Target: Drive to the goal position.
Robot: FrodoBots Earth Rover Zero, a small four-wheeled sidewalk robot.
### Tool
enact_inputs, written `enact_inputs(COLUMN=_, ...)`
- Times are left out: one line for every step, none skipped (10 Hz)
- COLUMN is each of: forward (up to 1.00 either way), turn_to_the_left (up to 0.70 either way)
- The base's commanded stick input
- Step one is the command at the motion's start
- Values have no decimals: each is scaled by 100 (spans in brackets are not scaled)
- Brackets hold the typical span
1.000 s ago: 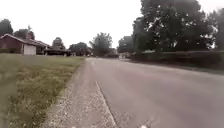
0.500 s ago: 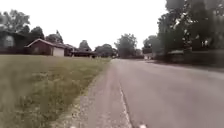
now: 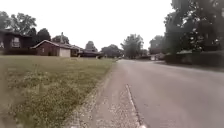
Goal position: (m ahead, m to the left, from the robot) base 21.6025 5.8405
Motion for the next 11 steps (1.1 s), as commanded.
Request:
enact_inputs(forward=70, turn_to_the_left=-35)
enact_inputs(forward=70, turn_to_the_left=-35)
enact_inputs(forward=70, turn_to_the_left=-35)
enact_inputs(forward=70, turn_to_the_left=-19)
enact_inputs(forward=70, turn_to_the_left=0)
enact_inputs(forward=70, turn_to_the_left=0)
enact_inputs(forward=70, turn_to_the_left=23)
enact_inputs(forward=70, turn_to_the_left=35)
enact_inputs(forward=70, turn_to_the_left=35)
enact_inputs(forward=70, turn_to_the_left=9)
enact_inputs(forward=70, turn_to_the_left=0)
